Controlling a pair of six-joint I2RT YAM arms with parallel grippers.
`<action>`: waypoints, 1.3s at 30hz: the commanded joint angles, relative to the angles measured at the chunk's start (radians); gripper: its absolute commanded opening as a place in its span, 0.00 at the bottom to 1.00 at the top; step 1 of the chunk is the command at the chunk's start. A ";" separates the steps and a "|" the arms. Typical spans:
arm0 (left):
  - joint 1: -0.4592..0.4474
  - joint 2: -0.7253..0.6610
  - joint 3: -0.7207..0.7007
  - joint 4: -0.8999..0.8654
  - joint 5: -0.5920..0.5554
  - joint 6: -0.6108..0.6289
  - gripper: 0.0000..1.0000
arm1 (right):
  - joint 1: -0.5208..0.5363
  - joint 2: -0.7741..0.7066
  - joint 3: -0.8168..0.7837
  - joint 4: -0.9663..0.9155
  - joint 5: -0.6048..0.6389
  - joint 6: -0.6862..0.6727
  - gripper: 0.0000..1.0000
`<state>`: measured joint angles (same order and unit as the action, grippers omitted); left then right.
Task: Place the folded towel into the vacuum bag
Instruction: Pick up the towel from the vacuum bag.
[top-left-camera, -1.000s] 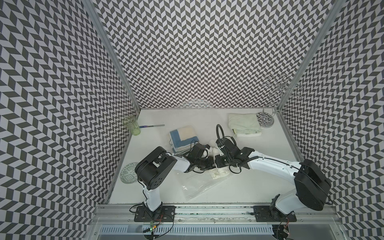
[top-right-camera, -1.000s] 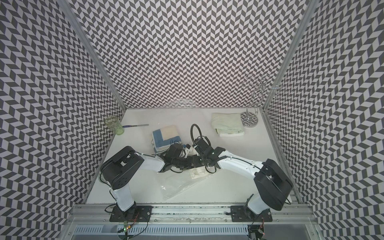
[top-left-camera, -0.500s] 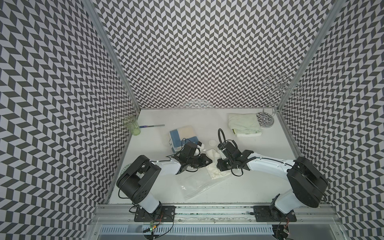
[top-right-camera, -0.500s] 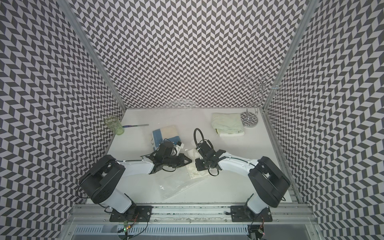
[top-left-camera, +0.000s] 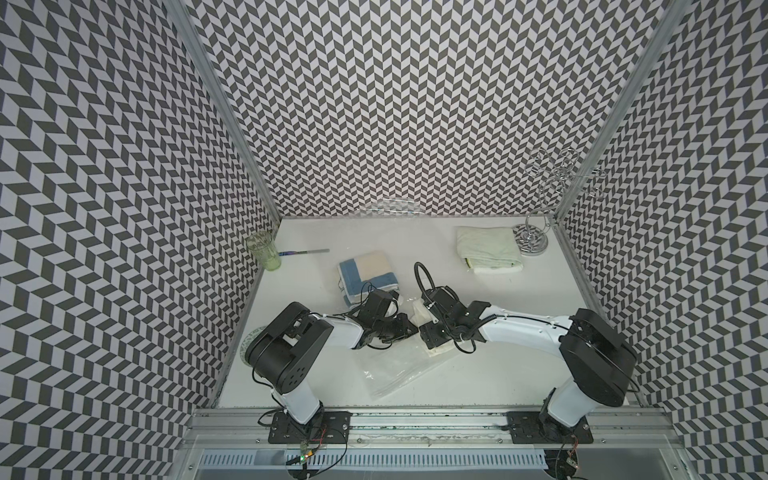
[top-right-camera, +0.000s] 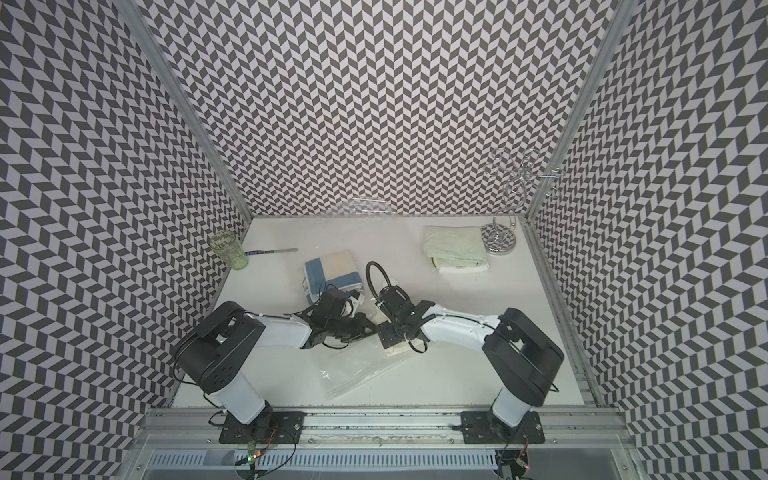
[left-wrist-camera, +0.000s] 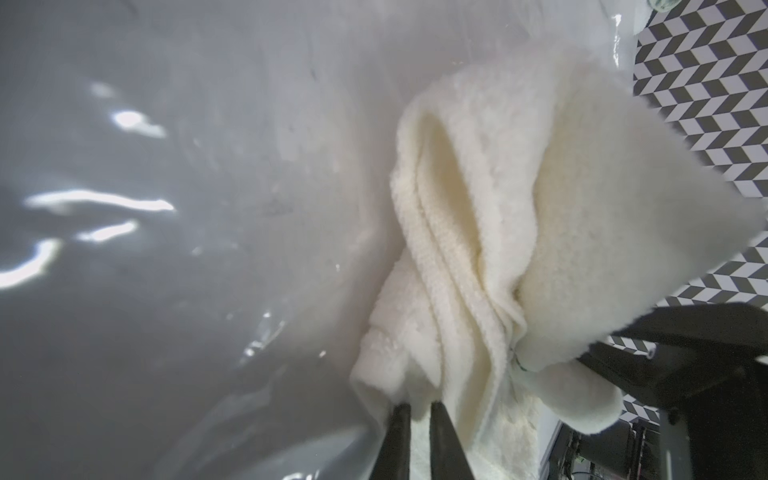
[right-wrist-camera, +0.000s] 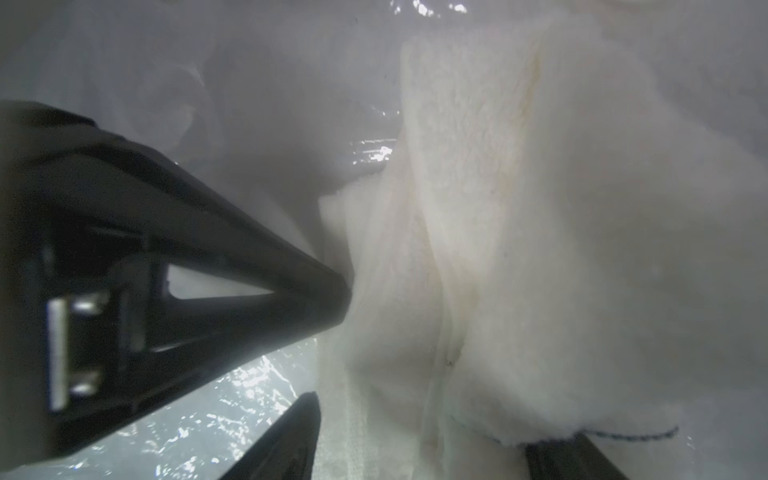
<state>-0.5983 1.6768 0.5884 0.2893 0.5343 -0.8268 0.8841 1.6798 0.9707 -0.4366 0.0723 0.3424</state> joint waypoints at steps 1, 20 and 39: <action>0.012 -0.039 -0.010 -0.017 -0.017 0.025 0.14 | 0.014 0.107 -0.005 -0.069 0.113 -0.017 0.78; 0.068 -0.081 0.017 -0.076 -0.018 0.050 0.14 | 0.070 0.310 0.067 -0.187 0.246 0.006 0.30; 0.021 -0.168 0.185 -0.419 -0.175 0.231 0.32 | -0.300 -0.333 0.149 -0.300 0.133 0.039 0.01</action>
<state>-0.5274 1.5829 0.6746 0.0063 0.4202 -0.6849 0.6449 1.4246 1.1419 -0.6846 0.2768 0.3691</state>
